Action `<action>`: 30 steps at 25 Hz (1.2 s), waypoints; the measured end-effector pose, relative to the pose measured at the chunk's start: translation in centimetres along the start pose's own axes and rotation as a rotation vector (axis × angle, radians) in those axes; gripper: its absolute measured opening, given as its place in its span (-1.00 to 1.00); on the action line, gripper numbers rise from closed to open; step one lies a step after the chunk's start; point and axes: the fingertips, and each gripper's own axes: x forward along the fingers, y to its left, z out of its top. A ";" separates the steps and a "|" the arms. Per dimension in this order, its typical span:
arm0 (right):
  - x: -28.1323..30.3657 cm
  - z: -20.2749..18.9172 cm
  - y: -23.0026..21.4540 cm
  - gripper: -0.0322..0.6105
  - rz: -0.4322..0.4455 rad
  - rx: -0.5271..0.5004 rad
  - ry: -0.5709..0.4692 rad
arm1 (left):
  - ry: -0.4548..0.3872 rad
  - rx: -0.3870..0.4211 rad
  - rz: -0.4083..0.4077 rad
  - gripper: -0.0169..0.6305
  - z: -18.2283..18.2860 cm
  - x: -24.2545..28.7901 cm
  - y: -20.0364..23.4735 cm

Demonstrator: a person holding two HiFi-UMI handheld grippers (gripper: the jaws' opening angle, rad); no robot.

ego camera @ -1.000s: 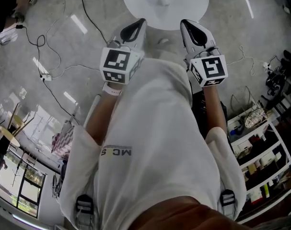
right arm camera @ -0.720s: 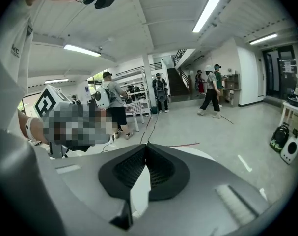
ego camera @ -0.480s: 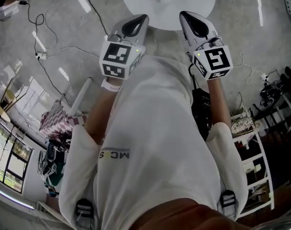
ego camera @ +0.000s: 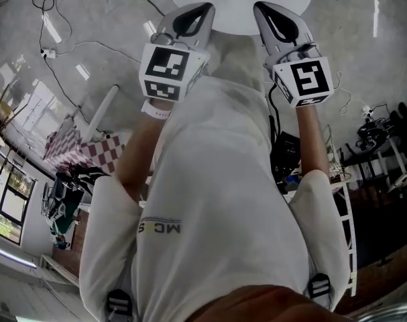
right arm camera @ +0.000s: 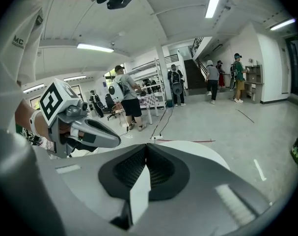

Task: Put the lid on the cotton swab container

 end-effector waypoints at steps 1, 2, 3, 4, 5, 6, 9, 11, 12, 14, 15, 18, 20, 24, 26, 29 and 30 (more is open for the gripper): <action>0.6 -0.4 -0.5 -0.90 0.002 -0.004 0.003 | 0.003 -0.005 0.004 -0.95 -0.2 0.8 0.4; 1.0 -0.8 -0.8 -0.90 0.005 -0.008 0.008 | 0.006 -0.009 0.007 -0.95 -0.4 1.5 0.7; 1.4 -1.2 -1.1 -0.90 0.008 -0.011 0.013 | 0.009 -0.015 0.010 -0.95 -0.7 2.1 1.0; 1.8 -1.7 -1.4 -0.90 0.011 -0.012 0.019 | 0.014 -0.021 0.013 -0.95 -0.9 2.8 1.2; 2.2 -2.1 -1.7 -0.90 0.012 -0.010 0.025 | 0.020 -0.026 0.015 -0.95 -1.2 3.4 1.4; 2.6 -2.7 -2.0 -0.90 0.012 -0.004 0.031 | 0.028 -0.032 0.016 -0.95 -1.6 4.1 1.5; 3.9 -4.5 -2.9 -0.90 0.013 0.016 0.049 | 0.049 -0.044 0.013 -0.95 -3.0 6.3 2.3; 4.7 -5.7 -3.4 -0.90 0.016 0.017 0.056 | 0.060 -0.048 0.013 -0.95 -3.9 7.6 2.7; 5.1 -6.3 -3.7 -0.90 0.017 0.013 0.061 | 0.065 -0.046 0.015 -0.95 -4.2 8.3 2.8; 5.8 -7.5 -4.2 -0.90 0.017 0.001 0.081 | 0.068 -0.037 0.017 -0.95 -4.6 9.5 3.1; 6.2 -8.1 -4.5 -0.90 0.018 -0.003 0.089 | 0.069 -0.036 0.016 -0.95 -4.8 10.1 3.2; 7.2 -9.8 -5.4 -0.90 0.015 0.003 0.098 | 0.078 -0.034 0.013 -0.95 -5.8 11.8 3.5; 7.8 -10.7 -6.0 -0.90 0.009 0.010 0.094 | 0.089 -0.032 0.011 -0.95 -6.6 12.9 3.8; 8.8 -12.0 -6.9 -0.90 0.000 0.023 0.084 | 0.102 -0.031 0.013 -0.95 -7.9 14.8 4.4; 9.1 -12.5 -7.1 -0.90 -0.005 0.034 0.078 | 0.106 -0.021 0.015 -0.95 -8.3 15.5 4.4; 9.4 -13.2 -7.3 -0.90 -0.011 0.049 0.068 | 0.117 -0.013 0.011 -0.95 -9.2 16.5 4.1; 9.4 -13.3 -7.4 -0.90 -0.014 0.053 0.062 | 0.121 -0.011 0.010 -0.95 -9.5 16.8 4.1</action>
